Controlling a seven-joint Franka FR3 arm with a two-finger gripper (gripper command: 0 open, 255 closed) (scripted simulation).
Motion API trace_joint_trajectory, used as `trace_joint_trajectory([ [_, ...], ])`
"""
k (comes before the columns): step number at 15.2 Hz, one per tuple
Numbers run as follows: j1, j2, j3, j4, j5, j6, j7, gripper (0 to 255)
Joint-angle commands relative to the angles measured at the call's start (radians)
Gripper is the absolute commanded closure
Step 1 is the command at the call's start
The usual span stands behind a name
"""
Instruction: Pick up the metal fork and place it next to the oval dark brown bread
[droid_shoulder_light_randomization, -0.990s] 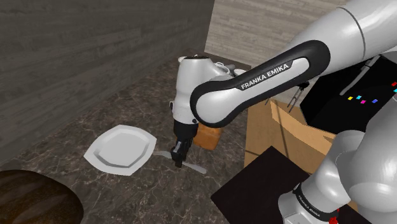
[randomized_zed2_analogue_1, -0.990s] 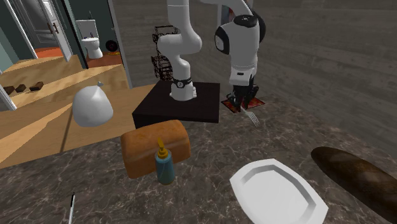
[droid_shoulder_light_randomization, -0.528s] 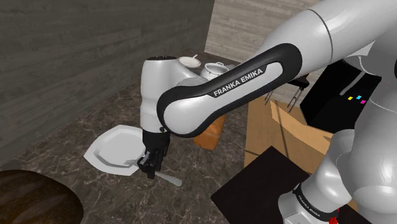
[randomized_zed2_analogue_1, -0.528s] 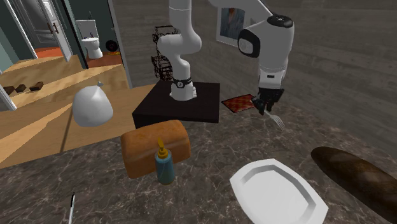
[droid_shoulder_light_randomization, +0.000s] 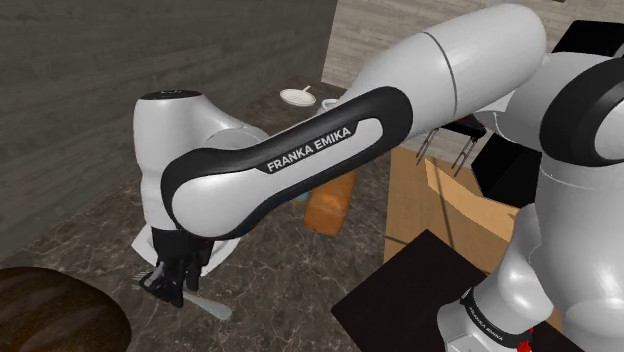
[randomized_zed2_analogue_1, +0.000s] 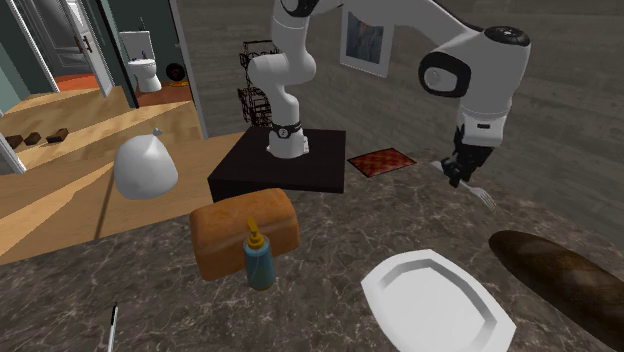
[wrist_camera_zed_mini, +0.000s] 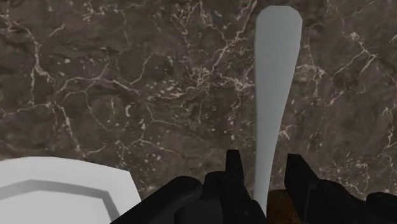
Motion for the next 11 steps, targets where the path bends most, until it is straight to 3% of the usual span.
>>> trace_joint_trajectory([
  [1,0.035,0.064,-0.003,0.105,-0.021,-0.037,0.037,255],
  [4,0.093,0.181,-0.012,0.299,-0.051,-0.107,0.083,255],
  [5,0.130,0.261,-0.017,0.435,-0.067,-0.159,0.107,255],
  [11,0.132,0.294,-0.023,0.409,-0.070,-0.101,0.098,255],
])
